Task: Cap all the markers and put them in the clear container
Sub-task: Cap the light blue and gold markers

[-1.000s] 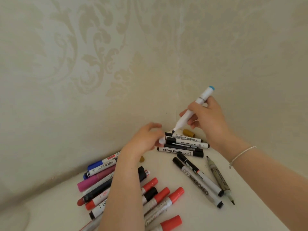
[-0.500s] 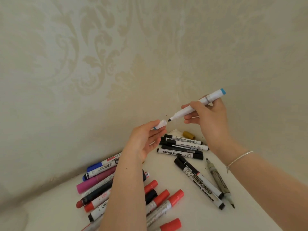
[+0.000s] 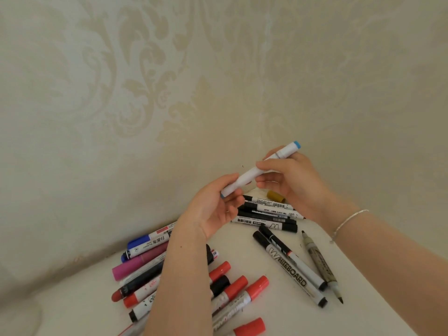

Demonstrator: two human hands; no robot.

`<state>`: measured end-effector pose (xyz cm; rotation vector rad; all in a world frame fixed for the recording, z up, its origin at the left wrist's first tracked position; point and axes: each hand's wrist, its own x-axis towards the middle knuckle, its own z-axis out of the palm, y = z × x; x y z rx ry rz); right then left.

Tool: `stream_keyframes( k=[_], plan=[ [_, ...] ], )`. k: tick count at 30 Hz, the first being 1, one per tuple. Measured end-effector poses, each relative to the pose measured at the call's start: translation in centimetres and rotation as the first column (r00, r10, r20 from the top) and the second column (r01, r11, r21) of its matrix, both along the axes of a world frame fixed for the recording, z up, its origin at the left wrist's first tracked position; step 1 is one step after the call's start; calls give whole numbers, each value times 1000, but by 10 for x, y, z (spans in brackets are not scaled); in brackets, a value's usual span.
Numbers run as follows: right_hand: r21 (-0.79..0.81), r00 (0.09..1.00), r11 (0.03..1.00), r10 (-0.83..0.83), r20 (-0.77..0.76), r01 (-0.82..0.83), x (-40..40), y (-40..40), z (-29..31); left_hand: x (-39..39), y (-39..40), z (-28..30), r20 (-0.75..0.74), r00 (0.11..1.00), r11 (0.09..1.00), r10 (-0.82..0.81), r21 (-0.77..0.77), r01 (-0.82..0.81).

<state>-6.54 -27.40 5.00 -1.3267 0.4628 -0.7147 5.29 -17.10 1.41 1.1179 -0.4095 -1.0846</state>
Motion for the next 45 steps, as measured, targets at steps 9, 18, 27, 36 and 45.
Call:
stream_keyframes(
  k=[9,18,27,36,45],
  plan=[
    [-94,938,975,163,-306,-200,-11,-12,11,6,0,-1,460,875,951,153,173,-258],
    [-364,887,897,65,-457,-252,-2,3,20,7,-3,-6,559,795,932,236,101,-348],
    [-552,852,797,-96,-515,-244,11,10,31,4,-10,-14,332,906,953,263,59,-298],
    [-612,819,742,-156,-553,-272,22,18,37,4,-7,-15,197,951,967,240,33,-251],
    [-582,836,769,-118,-536,-265,25,22,27,13,4,-9,322,907,943,272,97,-317]
  ],
)
